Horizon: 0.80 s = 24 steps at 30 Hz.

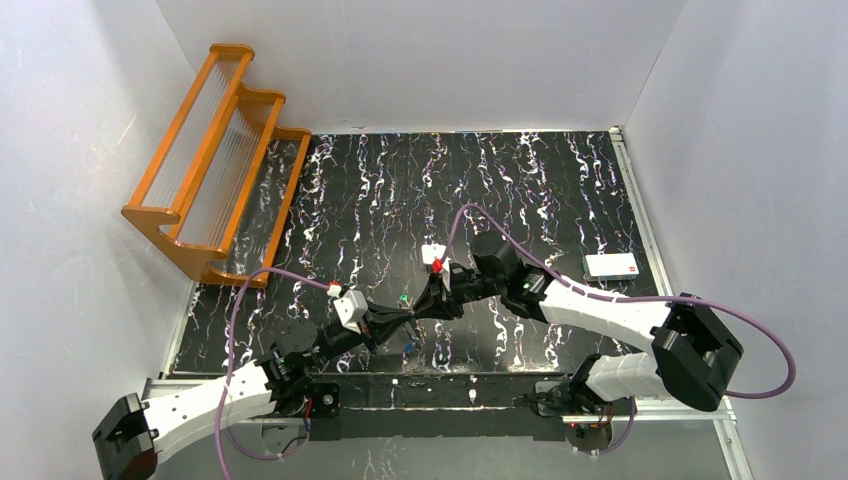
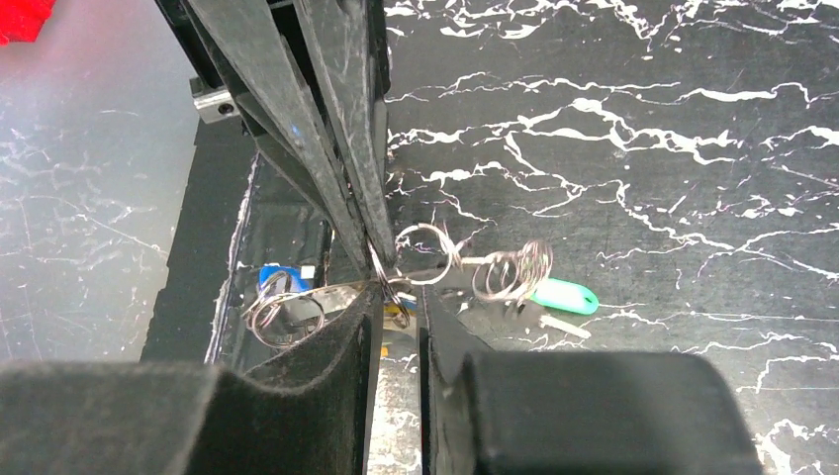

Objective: Put the keys on the keyring

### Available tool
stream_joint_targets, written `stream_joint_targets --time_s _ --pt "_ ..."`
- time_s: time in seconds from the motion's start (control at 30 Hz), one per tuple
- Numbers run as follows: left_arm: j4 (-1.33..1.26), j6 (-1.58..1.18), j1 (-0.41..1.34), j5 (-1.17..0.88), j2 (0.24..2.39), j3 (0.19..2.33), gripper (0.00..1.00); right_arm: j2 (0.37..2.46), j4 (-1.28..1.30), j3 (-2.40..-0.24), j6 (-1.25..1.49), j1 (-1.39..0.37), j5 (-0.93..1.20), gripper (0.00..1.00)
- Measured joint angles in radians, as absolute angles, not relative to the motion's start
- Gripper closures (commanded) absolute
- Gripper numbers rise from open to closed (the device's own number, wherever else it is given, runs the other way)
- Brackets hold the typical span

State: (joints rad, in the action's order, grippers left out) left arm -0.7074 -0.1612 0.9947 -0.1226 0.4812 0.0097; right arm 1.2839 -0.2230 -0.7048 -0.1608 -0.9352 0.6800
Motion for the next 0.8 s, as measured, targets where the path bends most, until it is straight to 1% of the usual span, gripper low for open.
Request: stream_joint_targets --time_s 0.23,0.33,0.4,0.63,0.67,0.7,0.73,0.8 --pt "-0.745 -0.162 0.995 -0.12 0.471 0.01 1.0 1.293 -0.238 -0.664 -0.159 -0.935 0.676 0.75" --pt "-0.762 -0.161 0.995 -0.121 0.467 0.01 1.0 1.301 -0.245 -0.656 -0.154 -0.935 0.682 0.84" --pt "-0.768 -0.161 0.995 -0.122 0.467 0.01 1.0 1.305 -0.26 -0.656 -0.146 -0.935 0.687 0.87" --pt "-0.785 -0.161 0.995 -0.124 0.458 0.01 1.0 1.305 -0.306 -0.656 -0.127 -0.931 0.707 0.87" --pt "-0.786 -0.161 0.995 -0.124 0.455 0.01 1.0 1.304 -0.31 -0.656 -0.128 -0.931 0.707 0.85" --pt "-0.786 -0.161 0.995 -0.124 0.451 0.01 1.0 1.303 -0.311 -0.656 -0.128 -0.931 0.707 0.77" --pt "-0.786 -0.16 0.995 -0.124 0.448 0.01 1.0 1.301 -0.313 -0.654 -0.13 -0.931 0.705 0.66" --pt "-0.786 -0.159 0.995 -0.124 0.441 0.01 1.0 1.287 -0.314 -0.643 -0.136 -0.931 0.692 0.51"
